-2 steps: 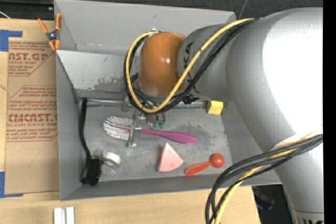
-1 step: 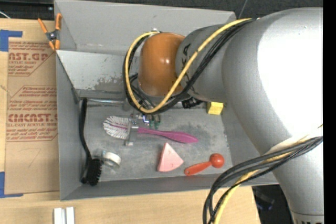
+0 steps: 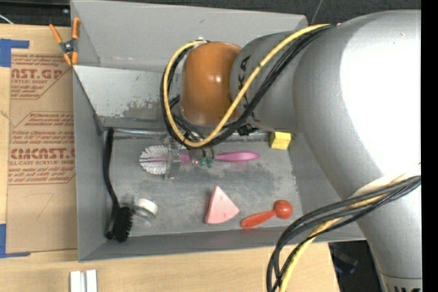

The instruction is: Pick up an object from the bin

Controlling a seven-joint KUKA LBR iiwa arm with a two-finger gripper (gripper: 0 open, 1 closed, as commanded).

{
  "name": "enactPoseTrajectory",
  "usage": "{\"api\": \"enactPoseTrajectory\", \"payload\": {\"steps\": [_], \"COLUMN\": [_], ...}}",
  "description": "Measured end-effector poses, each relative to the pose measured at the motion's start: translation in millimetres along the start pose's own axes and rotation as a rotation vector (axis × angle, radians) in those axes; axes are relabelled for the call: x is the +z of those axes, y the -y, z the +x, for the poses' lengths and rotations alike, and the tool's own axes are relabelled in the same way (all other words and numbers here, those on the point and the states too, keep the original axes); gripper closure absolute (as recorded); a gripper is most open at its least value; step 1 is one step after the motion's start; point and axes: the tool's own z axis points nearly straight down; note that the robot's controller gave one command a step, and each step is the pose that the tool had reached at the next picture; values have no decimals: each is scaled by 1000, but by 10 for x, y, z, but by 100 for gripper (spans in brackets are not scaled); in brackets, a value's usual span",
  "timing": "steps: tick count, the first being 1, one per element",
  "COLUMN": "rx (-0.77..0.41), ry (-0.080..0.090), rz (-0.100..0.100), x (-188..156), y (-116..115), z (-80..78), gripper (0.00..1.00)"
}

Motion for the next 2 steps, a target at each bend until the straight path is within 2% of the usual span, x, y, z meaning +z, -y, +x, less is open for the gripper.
{"api": "enactPoseTrajectory", "payload": {"steps": [1,2], "rx": [0,0], "ry": [0,-9], "rz": [0,1], "x": [-1,-397], "y": [0,0], "z": [0,26], "gripper": [100,100]}}
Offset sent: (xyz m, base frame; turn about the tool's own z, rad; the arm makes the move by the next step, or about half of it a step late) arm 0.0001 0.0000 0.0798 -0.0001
